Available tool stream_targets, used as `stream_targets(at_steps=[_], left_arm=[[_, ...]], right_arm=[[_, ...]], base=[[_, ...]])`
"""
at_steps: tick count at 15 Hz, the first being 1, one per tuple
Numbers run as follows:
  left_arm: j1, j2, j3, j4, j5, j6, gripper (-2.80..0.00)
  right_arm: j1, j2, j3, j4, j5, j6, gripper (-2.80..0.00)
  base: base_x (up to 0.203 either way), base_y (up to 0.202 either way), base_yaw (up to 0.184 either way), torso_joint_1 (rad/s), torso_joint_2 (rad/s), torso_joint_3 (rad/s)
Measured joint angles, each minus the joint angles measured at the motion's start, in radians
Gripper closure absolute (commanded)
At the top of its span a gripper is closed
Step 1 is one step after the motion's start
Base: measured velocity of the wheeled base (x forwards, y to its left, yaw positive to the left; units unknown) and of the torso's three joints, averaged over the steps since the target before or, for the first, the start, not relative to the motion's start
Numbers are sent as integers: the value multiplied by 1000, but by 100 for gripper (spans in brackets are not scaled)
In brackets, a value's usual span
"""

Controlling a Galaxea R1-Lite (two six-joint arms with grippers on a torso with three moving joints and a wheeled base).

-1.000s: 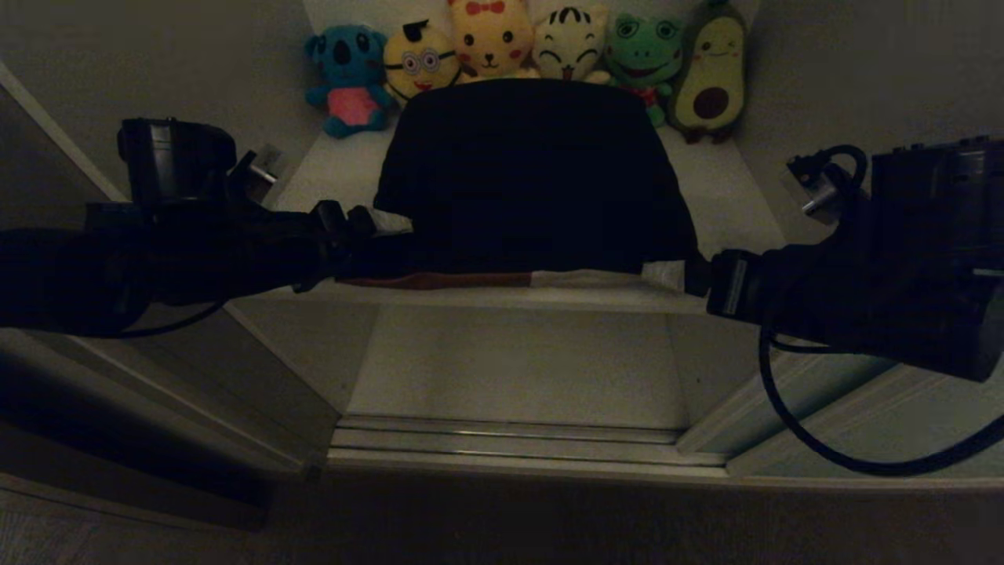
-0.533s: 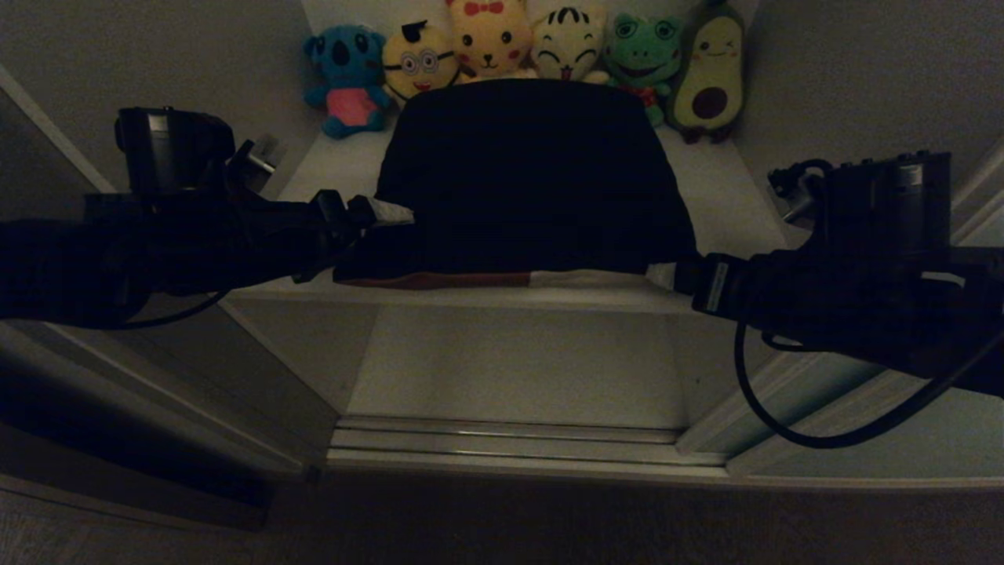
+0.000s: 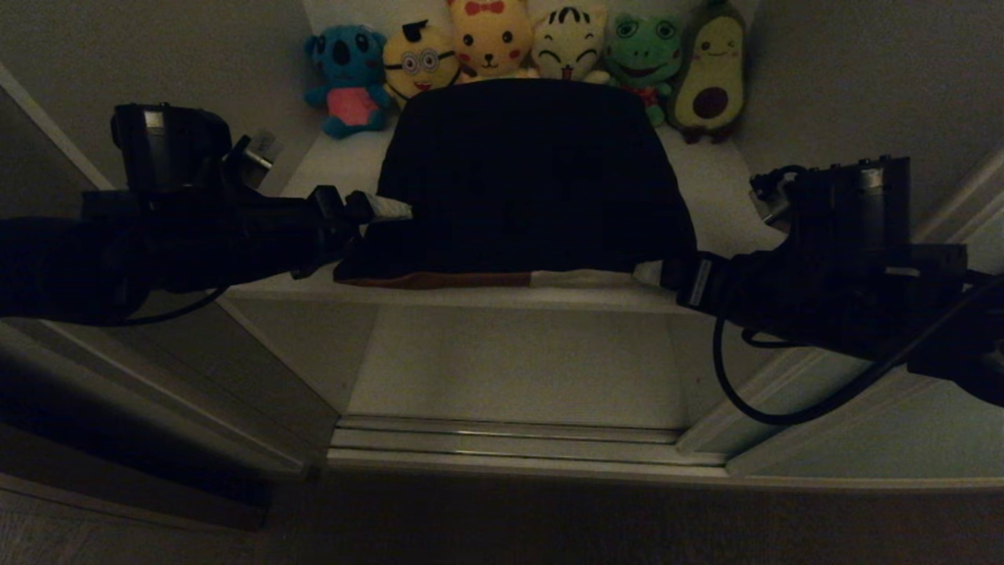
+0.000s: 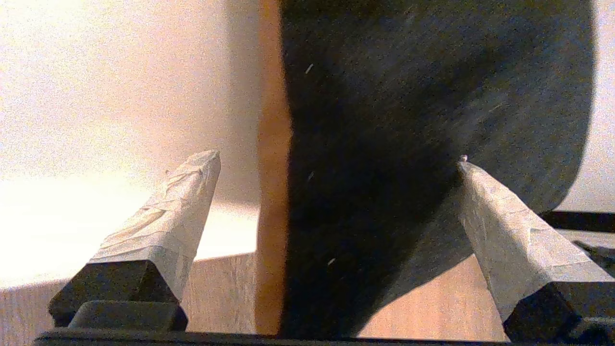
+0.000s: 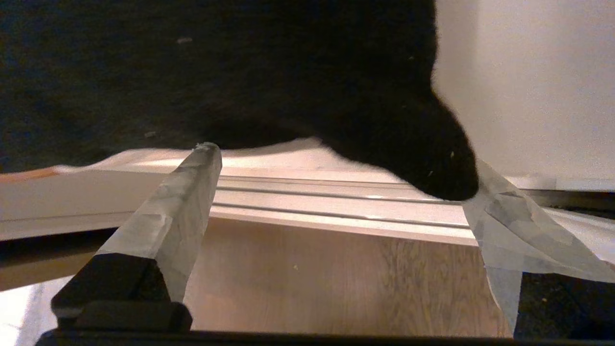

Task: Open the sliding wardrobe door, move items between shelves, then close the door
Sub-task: Place the pillow on the lower shelf

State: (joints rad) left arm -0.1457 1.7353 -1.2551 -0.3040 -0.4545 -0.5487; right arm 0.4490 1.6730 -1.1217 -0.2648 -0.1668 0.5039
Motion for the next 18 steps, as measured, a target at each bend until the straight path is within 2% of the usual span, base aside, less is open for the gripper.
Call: stream_targets(at_steps=[5,15,18], left_arm=[[-2,0,-6,-23,-1,-2,-280],[-21,29,4,-27,0,1,-280],[-21,45,-1,-62,0,0,-280]], right_arm=[[-21,55,-36,-119,-3,-27,-280],[-64,61,-72,-129,108,-22,-280],[-66,45,-44,-138,112,-24,-280]], base=[[0,0,0,0,0,0],[0,0,0,0,0,0],[0,0,0,0,0,0]])
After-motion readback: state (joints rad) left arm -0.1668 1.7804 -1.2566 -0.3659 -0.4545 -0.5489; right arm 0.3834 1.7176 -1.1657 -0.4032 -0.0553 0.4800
